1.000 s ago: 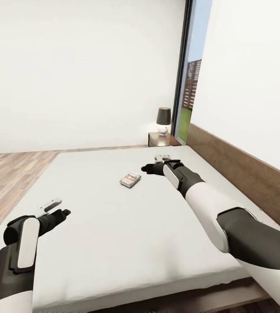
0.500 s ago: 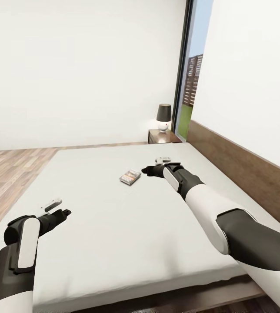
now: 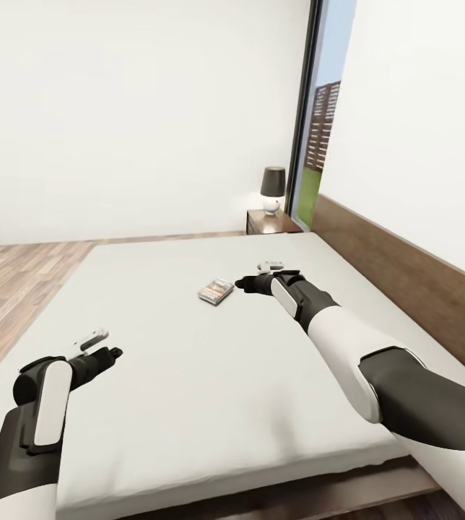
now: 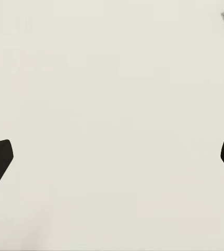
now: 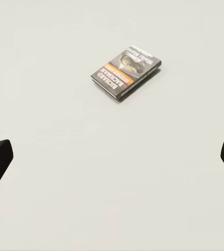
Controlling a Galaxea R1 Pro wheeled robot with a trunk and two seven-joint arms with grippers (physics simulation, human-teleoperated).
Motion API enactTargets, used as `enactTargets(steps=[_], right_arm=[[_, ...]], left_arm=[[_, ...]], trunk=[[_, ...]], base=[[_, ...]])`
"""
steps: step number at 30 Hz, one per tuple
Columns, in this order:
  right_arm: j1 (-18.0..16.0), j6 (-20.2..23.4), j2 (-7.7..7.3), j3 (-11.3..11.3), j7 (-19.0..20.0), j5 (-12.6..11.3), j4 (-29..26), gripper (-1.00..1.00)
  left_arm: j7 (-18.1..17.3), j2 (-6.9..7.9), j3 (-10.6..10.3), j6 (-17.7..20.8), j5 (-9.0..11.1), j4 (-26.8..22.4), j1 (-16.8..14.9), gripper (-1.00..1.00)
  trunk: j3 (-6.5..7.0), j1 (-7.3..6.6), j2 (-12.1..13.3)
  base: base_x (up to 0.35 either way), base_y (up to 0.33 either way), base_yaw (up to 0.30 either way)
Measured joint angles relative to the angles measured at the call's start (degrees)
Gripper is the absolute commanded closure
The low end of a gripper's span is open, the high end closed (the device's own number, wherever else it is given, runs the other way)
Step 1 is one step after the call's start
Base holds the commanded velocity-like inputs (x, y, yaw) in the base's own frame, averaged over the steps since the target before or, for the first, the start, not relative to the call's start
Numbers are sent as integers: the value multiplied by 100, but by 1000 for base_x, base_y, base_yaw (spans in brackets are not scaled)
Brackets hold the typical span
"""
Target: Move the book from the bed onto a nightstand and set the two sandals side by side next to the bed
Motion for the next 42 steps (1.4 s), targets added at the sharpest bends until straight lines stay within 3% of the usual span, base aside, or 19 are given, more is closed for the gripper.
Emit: enactTargets(steps=[9,21,42], right_arm=[[0,0,0,0,1,6,0,-100],[5,0,0,3,1,14,0,-100],[8,0,0,8,2,18,-2,-100]], left_arm=[[5,4,-141,0,-16,0,3,-100],[7,8,-127,-3,-17,4,4,-100],[11,8,-125,0,-18,9,-5,-100]], trunk=[[-80,-1,0],[-187,2,0],[2,-459,841]], base=[[290,0,0],[141,0,0],[4,0,0]])
